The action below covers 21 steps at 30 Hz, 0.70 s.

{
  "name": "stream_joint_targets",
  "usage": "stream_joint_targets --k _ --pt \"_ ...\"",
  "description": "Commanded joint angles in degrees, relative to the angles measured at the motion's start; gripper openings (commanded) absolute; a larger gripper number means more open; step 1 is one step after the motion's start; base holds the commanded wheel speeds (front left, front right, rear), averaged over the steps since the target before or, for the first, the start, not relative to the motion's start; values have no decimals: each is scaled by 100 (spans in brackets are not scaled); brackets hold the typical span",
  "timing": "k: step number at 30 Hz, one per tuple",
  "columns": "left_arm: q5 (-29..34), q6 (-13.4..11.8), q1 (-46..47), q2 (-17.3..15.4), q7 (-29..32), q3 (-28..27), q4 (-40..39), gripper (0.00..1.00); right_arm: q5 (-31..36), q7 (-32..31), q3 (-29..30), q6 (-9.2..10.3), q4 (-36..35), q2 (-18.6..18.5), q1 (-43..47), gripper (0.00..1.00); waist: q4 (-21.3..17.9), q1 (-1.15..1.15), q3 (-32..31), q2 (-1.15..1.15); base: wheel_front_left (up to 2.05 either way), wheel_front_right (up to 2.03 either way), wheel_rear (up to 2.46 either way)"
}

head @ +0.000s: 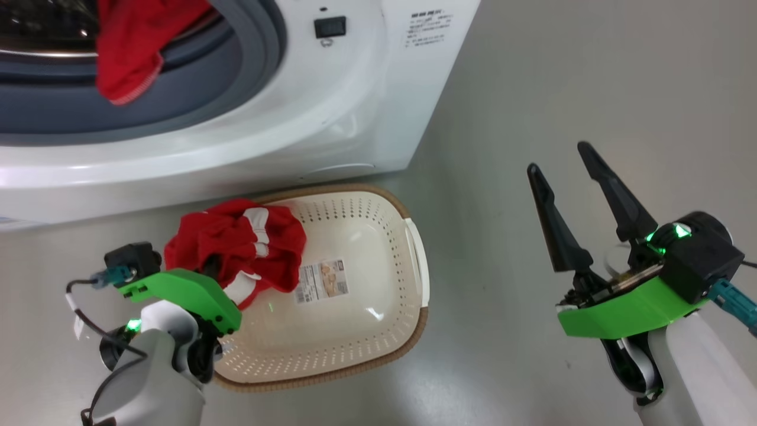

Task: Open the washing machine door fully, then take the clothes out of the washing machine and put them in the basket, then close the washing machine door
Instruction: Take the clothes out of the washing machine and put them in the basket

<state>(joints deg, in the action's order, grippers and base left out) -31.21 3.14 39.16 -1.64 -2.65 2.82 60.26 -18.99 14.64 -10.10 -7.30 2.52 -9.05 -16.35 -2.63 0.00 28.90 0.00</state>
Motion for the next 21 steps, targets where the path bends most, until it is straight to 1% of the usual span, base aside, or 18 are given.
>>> stream_joint_targets --k 1,4,10,17,21 --pt "-104 52 125 -133 20 -157 148 0 54 36 -131 -19 -212 15 -92 100 -135 0 232 0 0 0 0" --pt "-207 124 342 -131 46 -182 506 0 27 36 -145 -19 -313 34 -175 100 -220 0 400 0 0 0 0" --pt "-286 180 648 -138 118 -177 1020 0 13 36 -121 -19 -416 89 -291 100 -392 0 691 0 0 0 0" --pt "-418 203 735 -160 257 -225 1247 0 0 36 -149 -19 -432 171 -369 100 -569 0 899 0 0 0 0" --pt "-439 207 737 -180 219 -222 1284 0 -1 36 -155 -19 -430 199 -379 100 -622 0 942 0 0 0 0"
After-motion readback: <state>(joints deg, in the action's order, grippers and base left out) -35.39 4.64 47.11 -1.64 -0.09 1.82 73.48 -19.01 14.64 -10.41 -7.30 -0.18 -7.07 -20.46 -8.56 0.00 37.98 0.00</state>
